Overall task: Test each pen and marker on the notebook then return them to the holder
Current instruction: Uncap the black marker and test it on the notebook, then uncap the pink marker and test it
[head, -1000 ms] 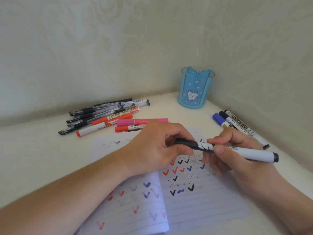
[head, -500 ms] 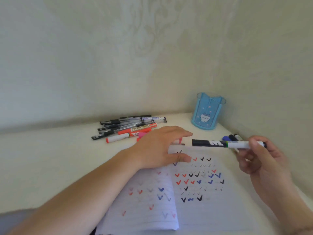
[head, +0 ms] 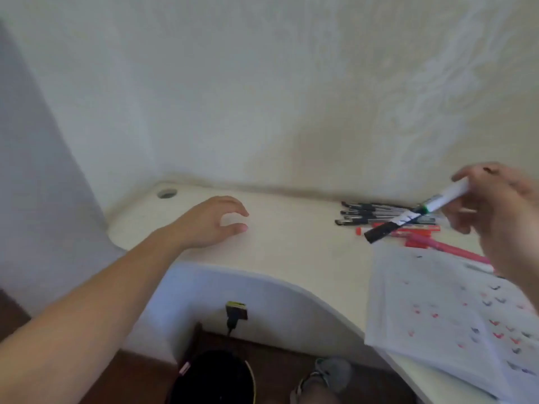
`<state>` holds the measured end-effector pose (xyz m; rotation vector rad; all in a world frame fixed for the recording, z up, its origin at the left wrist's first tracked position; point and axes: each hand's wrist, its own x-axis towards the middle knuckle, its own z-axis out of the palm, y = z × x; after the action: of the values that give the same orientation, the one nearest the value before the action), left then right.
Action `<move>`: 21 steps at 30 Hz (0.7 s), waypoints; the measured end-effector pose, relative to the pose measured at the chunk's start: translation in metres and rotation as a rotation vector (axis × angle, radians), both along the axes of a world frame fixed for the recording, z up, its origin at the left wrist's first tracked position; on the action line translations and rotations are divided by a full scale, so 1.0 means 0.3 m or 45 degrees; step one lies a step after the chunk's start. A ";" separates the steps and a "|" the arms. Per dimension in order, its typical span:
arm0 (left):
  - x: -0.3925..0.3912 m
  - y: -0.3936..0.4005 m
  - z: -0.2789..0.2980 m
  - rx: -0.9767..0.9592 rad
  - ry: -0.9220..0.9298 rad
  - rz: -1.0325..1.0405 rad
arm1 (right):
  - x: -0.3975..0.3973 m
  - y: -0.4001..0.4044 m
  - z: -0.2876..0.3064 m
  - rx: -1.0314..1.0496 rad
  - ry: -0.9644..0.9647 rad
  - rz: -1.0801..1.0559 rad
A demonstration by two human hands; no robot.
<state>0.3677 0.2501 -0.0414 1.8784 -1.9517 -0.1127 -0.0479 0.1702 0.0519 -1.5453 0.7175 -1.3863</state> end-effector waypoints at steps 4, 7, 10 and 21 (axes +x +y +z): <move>0.160 0.151 -0.050 0.031 0.114 0.239 | 0.353 0.063 -0.009 -0.064 0.295 0.315; 0.219 0.226 -0.063 0.001 0.259 0.357 | 0.519 0.123 -0.038 -0.122 0.558 0.548; 0.245 0.256 -0.056 -0.020 0.427 0.378 | 0.622 0.180 -0.066 -0.216 0.887 0.693; 0.114 0.122 0.018 -0.128 0.332 0.227 | 0.350 0.094 0.045 -0.247 0.309 0.241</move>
<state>0.4019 0.2868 -0.0359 1.8587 -1.5830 -0.1916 0.0570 0.1985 0.0655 -1.9062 0.5745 -1.1667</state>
